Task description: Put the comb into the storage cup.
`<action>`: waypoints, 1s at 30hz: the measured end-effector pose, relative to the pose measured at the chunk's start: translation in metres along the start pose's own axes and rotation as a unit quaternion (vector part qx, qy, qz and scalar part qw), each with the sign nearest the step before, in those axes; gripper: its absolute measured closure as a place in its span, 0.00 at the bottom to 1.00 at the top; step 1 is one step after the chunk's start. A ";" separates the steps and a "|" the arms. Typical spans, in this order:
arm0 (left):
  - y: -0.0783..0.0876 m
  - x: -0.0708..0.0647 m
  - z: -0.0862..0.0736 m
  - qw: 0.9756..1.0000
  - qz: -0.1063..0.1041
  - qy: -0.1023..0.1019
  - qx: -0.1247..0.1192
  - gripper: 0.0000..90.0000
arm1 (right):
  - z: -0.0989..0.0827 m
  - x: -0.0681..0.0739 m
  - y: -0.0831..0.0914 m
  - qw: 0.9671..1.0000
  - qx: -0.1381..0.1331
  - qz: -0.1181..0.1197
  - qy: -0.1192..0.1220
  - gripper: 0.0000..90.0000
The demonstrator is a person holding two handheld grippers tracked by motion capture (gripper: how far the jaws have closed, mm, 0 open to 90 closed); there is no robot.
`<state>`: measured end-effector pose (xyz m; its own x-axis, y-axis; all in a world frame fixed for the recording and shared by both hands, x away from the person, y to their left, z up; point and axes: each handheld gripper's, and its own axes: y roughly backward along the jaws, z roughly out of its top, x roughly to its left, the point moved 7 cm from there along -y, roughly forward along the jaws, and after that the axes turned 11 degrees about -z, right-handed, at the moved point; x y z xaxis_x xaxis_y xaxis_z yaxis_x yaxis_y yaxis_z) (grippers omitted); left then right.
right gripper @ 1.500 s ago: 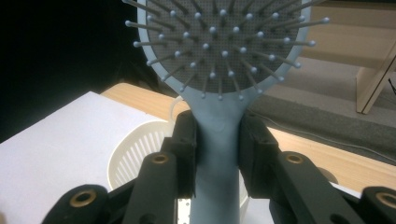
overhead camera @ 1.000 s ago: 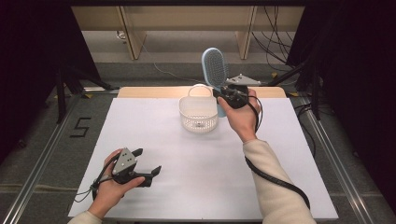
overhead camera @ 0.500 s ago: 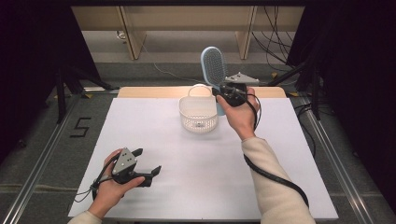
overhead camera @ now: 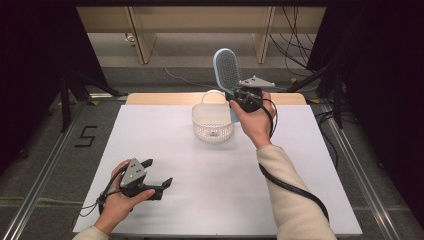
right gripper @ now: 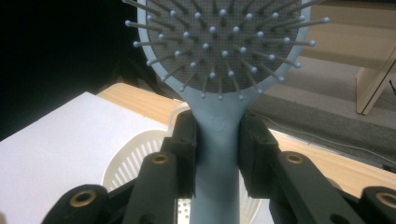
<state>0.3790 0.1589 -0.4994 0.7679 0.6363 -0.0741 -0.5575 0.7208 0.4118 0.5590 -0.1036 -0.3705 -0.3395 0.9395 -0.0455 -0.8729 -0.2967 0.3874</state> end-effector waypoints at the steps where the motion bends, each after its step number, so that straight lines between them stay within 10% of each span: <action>1: 0.000 0.000 0.000 1.000 0.000 0.000 0.000 0.08 | 0.000 0.000 0.000 1.000 0.000 0.000 0.000 0.78; 30: 0.000 0.000 0.000 1.000 -0.001 0.000 0.000 0.08 | 0.001 0.004 -0.011 1.000 0.005 0.000 0.007 0.78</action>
<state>0.3791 0.1589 -0.4995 0.7687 0.6353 -0.0743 -0.5564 0.7215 0.4121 0.5676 -0.0962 -0.3740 -0.3449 0.9369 -0.0578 -0.8693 -0.2955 0.3962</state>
